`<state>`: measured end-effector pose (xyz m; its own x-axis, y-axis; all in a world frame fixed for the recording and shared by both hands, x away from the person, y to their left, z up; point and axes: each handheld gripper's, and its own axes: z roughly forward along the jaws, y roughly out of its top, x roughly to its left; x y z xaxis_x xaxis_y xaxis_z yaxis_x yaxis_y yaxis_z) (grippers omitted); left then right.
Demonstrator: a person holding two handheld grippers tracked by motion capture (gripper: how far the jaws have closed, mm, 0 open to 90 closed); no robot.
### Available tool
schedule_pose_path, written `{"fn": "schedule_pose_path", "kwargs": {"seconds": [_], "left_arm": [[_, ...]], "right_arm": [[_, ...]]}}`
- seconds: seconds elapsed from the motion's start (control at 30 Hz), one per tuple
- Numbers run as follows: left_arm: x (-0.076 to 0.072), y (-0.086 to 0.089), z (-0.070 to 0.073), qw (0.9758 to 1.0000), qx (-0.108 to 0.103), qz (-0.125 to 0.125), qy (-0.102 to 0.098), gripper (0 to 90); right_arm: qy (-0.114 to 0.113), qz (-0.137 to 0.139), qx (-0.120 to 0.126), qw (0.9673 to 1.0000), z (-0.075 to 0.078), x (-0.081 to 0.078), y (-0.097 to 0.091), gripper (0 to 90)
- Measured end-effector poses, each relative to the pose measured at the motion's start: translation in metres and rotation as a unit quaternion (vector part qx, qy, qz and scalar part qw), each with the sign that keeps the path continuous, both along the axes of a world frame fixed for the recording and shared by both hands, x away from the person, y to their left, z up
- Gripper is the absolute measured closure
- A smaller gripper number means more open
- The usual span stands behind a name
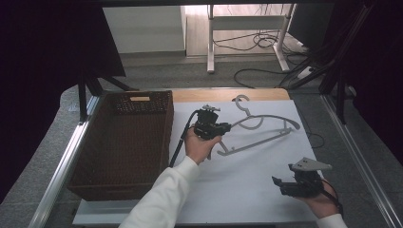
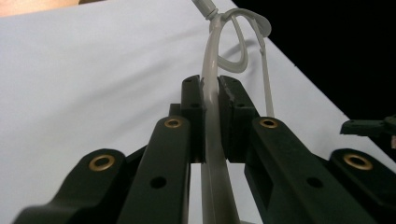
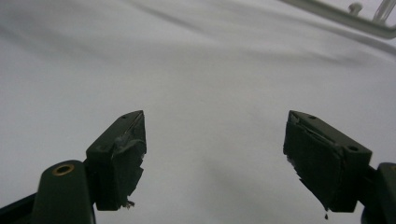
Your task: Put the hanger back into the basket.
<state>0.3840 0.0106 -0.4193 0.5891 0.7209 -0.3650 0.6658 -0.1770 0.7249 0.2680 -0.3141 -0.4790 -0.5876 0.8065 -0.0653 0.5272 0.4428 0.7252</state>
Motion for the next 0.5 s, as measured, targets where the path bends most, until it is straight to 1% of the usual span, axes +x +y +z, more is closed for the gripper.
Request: {"fn": "schedule_pose_path", "kwargs": {"seconds": [0.07, 0.17, 0.27, 0.33, 0.37, 0.4, 0.43, 0.47, 0.5], "left_arm": [[0.000, 0.002, 0.002, 1.0000, -0.001, 0.001, -0.004, 82.4], [-0.002, 0.006, 0.010, 0.9999, 0.007, 0.001, -0.014, 82.4], [-0.004, 0.012, 0.018, 0.9997, 0.010, 0.002, -0.024, 82.3], [-0.007, 0.018, 0.025, 0.9994, 0.011, 0.003, -0.032, 82.3], [-0.007, 0.018, 0.025, 0.9994, 0.011, 0.003, -0.032, 82.3], [-0.010, 0.023, 0.030, 0.9993, 0.013, 0.004, -0.036, 82.3], [-0.010, 0.023, 0.030, 0.9993, 0.013, 0.004, -0.036, 82.3], [-0.013, 0.028, 0.035, 0.9990, 0.016, 0.005, -0.041, 82.3], [-0.013, 0.028, 0.035, 0.9990, 0.016, 0.005, -0.041, 82.3]], "right_arm": [[0.000, 0.000, 0.000, 1.0000, 0.000, 0.000, 0.000, 21.9], [0.000, 0.000, 0.000, 1.0000, 0.000, 0.000, 0.000, 21.9], [0.000, 0.001, -0.001, 1.0000, 0.000, 0.000, 0.000, 21.9], [0.001, 0.001, -0.001, 1.0000, 0.000, 0.000, 0.000, 21.9], [0.001, 0.001, -0.001, 1.0000, 0.000, 0.000, 0.000, 21.9], [0.001, 0.001, 0.000, 1.0000, 0.000, 0.000, 0.000, 21.9], [0.001, 0.001, 0.000, 1.0000, 0.000, 0.000, 0.000, 21.9], [0.001, 0.001, 0.000, 1.0000, 0.000, 0.000, 0.000, 21.9], [0.001, 0.001, 0.000, 1.0000, 0.000, 0.000, 0.000, 21.9]]}}
